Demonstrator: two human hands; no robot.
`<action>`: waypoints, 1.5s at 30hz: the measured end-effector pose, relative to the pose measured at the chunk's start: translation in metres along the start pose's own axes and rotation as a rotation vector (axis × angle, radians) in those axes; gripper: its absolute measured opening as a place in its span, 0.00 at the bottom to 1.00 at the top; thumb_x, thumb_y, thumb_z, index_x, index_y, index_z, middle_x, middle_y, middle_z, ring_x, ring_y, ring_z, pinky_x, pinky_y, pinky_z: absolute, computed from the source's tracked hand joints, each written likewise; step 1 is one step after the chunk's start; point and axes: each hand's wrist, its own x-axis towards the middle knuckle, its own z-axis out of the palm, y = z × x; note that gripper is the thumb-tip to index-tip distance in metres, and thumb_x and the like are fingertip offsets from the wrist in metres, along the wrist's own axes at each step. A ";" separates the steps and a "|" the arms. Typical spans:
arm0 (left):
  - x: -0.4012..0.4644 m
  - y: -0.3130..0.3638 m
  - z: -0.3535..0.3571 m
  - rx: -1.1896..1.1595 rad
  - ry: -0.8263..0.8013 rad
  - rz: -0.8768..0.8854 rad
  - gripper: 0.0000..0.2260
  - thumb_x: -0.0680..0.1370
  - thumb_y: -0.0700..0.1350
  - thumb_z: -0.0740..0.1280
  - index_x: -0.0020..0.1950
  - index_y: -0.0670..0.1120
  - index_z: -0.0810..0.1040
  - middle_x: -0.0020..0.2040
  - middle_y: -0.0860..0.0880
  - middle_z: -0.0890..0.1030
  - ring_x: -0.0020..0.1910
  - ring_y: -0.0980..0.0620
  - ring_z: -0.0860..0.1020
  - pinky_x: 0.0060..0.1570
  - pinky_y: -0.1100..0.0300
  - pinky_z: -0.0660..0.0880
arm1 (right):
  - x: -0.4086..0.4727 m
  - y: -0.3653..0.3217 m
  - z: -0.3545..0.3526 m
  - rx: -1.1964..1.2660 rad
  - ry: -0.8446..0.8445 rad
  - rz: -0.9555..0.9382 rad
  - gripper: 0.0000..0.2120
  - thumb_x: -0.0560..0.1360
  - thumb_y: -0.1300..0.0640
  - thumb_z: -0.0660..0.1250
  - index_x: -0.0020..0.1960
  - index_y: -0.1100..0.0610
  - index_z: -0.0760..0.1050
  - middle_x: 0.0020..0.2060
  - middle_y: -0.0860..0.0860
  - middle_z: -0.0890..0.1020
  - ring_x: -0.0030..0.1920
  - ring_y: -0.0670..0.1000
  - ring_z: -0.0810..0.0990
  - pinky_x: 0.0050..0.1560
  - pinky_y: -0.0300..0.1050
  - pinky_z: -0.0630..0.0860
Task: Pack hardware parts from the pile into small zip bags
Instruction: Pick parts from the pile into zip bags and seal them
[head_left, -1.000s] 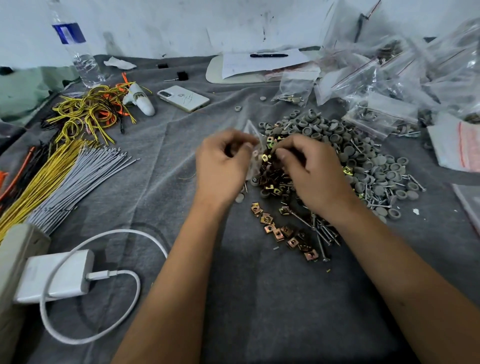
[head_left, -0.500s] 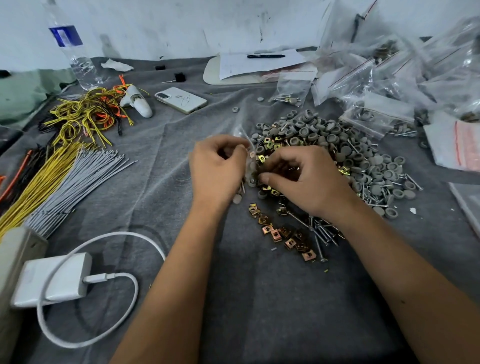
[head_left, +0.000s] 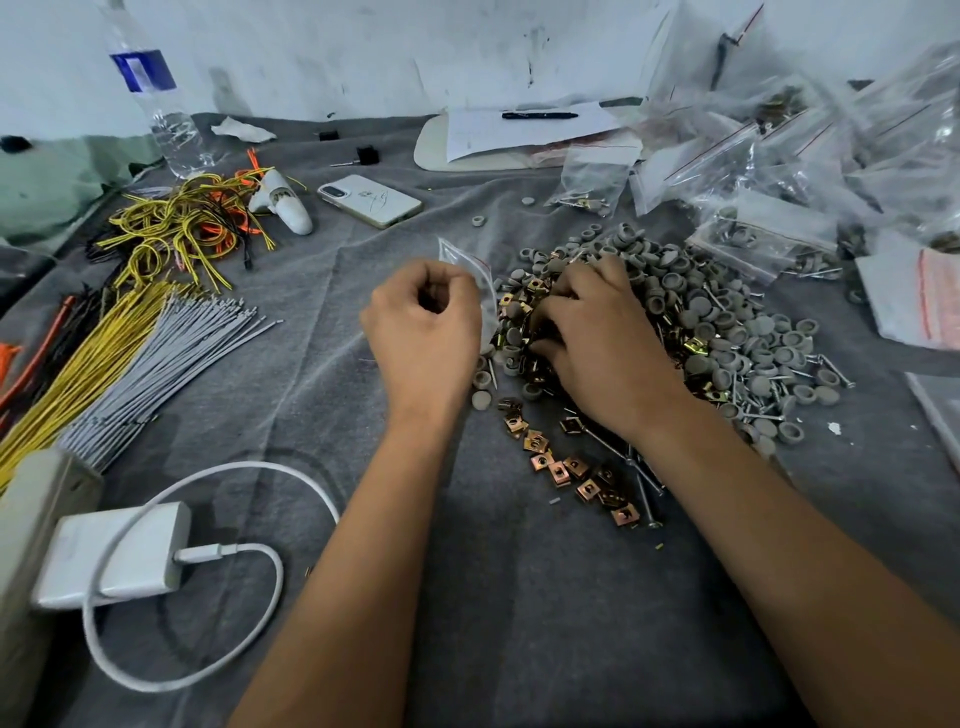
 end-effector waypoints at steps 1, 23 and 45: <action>0.000 0.000 0.000 -0.006 -0.018 -0.004 0.07 0.75 0.36 0.68 0.41 0.45 0.84 0.32 0.54 0.79 0.31 0.57 0.74 0.35 0.61 0.70 | -0.002 0.003 -0.001 0.040 0.013 0.012 0.12 0.75 0.53 0.75 0.54 0.60 0.85 0.56 0.54 0.78 0.62 0.56 0.69 0.64 0.49 0.71; -0.006 -0.007 0.006 0.150 -0.429 0.147 0.08 0.77 0.36 0.71 0.48 0.47 0.87 0.35 0.52 0.84 0.34 0.53 0.80 0.35 0.58 0.76 | -0.011 0.016 -0.018 1.014 0.106 0.274 0.10 0.75 0.65 0.75 0.50 0.50 0.84 0.40 0.49 0.87 0.36 0.46 0.85 0.36 0.36 0.79; -0.006 -0.004 0.008 -0.100 -0.537 -0.161 0.14 0.85 0.42 0.66 0.43 0.37 0.82 0.27 0.53 0.78 0.24 0.59 0.74 0.24 0.67 0.70 | -0.013 0.014 -0.016 0.995 0.224 0.293 0.05 0.80 0.62 0.70 0.49 0.53 0.82 0.37 0.47 0.83 0.35 0.49 0.85 0.34 0.59 0.84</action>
